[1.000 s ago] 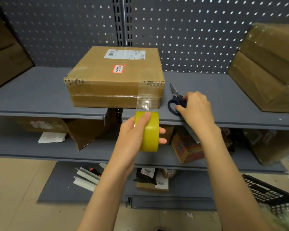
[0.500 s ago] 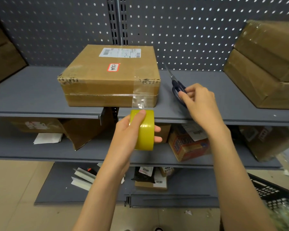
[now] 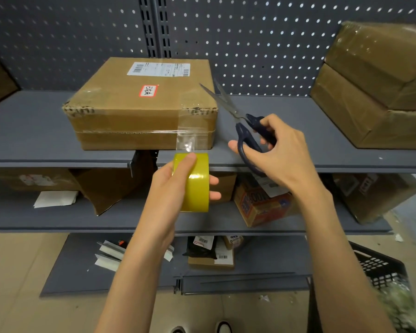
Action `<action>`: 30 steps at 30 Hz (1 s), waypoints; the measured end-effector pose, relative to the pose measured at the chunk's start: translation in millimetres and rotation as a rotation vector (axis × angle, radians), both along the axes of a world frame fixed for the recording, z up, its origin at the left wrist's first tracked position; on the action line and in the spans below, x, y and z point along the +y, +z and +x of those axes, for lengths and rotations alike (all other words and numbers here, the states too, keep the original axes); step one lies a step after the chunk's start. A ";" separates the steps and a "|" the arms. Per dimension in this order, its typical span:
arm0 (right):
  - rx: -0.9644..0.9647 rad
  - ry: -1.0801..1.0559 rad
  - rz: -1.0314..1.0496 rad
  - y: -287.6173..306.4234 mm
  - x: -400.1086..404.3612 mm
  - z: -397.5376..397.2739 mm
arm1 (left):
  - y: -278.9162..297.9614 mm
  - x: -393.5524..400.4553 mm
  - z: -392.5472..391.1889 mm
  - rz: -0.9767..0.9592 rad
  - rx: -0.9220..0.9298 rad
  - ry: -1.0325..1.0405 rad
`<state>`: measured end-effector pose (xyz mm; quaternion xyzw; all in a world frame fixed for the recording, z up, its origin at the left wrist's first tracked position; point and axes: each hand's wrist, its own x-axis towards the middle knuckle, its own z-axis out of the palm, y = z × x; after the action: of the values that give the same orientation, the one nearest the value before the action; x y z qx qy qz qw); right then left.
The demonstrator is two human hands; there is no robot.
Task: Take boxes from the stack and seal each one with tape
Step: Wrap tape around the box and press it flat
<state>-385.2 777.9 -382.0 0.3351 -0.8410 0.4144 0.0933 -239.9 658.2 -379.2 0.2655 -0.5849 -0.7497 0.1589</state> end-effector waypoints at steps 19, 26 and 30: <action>-0.154 0.112 0.339 8.9 33.5 1.4 | -4.0 0.4 -0.5 -0.032 0.017 0.010; -0.195 0.177 0.325 13.8 14.3 2.7 | -4.3 -0.9 0.7 -0.020 0.025 0.001; -0.187 0.190 0.328 16.1 8.5 1.8 | -3.2 -1.0 1.1 0.003 0.042 0.023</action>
<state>-383.3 786.4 -365.8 0.3839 -0.8667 0.3082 -0.0804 -238.9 657.2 -382.4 0.2567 -0.5772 -0.7541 0.1796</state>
